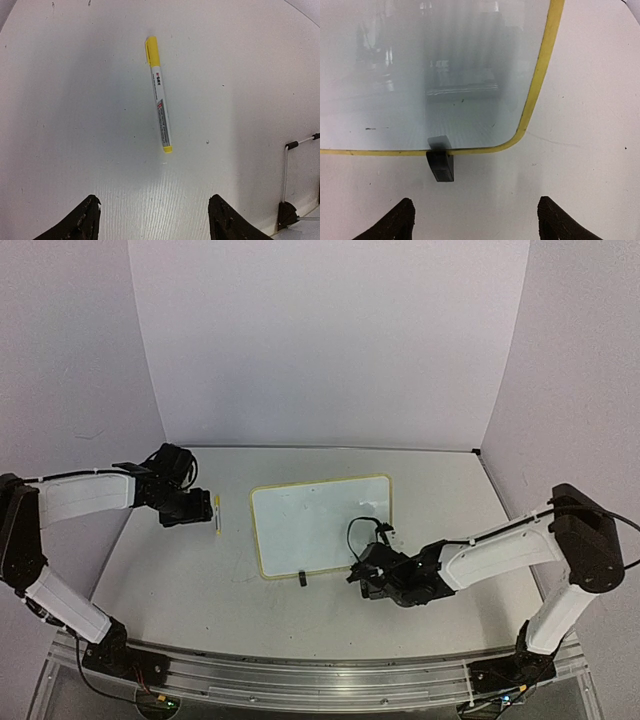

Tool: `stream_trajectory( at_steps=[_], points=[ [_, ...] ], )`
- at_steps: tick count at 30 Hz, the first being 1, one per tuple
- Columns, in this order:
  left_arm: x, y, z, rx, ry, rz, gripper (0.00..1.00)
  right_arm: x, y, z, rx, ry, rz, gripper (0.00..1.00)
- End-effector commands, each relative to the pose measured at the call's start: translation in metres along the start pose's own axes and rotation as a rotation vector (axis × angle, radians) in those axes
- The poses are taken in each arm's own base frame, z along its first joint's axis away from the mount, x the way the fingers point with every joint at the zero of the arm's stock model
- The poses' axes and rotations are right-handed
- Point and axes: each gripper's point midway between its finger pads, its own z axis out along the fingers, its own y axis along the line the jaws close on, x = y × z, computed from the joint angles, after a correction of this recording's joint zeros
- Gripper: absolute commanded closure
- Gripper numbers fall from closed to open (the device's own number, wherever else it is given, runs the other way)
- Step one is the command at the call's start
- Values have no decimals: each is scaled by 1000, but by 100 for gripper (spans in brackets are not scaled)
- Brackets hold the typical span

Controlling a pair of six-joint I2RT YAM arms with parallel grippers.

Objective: Write a sentence on the whiteboard
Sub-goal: Move the whiteboard stand to the center of the board, then pick up the whiteboard marker from the corner of the board.

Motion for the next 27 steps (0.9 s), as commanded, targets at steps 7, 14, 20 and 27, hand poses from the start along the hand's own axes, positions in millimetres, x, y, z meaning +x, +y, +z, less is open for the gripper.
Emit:
stream_trajectory(
  at_steps=[7,14,20,27],
  points=[
    [-49,-17,52,-49,29,36,35,-17,-32,-17,-118,46,90,19],
    [-58,-10,83,-164,72,81,48,-35,-54,-16,-151,36,165,23],
    [-52,-5,105,-214,121,95,55,-42,-50,-24,-203,25,191,24],
    [-47,-9,124,-203,156,85,66,-48,-49,-35,-249,-2,229,25]
  ],
)
